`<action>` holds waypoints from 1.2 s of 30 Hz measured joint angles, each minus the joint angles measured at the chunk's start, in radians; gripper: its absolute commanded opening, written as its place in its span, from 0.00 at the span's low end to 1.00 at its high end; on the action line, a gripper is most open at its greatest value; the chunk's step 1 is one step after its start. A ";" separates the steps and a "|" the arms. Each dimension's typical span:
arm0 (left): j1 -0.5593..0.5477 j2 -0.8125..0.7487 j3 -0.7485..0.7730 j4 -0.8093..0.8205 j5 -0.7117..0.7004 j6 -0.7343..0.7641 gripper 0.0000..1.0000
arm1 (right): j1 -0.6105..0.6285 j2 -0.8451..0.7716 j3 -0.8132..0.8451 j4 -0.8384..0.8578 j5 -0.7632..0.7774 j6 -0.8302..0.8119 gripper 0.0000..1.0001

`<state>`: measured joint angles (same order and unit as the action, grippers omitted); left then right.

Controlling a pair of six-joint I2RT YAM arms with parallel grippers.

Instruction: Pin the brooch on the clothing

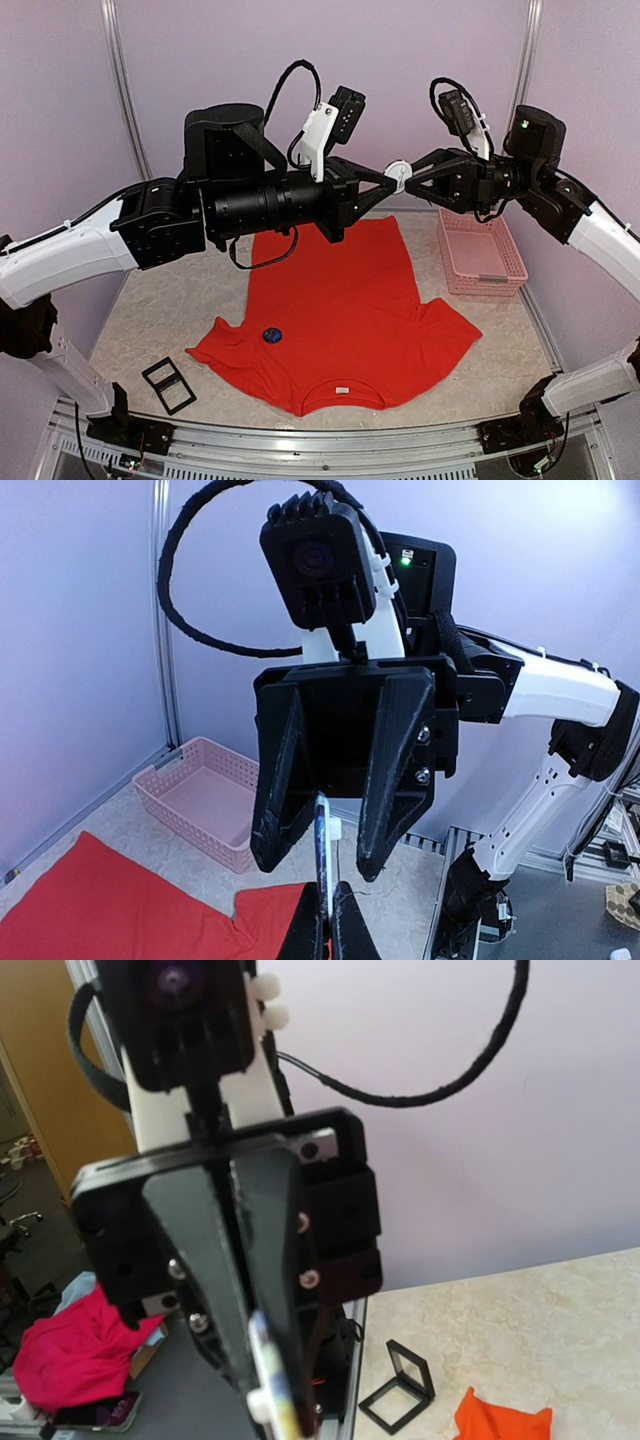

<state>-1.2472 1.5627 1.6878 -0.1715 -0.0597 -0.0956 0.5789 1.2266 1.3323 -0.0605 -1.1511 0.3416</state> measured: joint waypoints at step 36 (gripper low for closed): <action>-0.010 0.000 0.013 -0.010 0.003 0.045 0.00 | 0.000 0.022 0.043 -0.008 -0.041 -0.014 0.30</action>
<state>-1.2575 1.5631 1.7008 -0.1818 -0.0566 -0.0509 0.5789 1.2484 1.3758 -0.0689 -1.1919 0.3275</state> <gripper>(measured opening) 0.008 0.368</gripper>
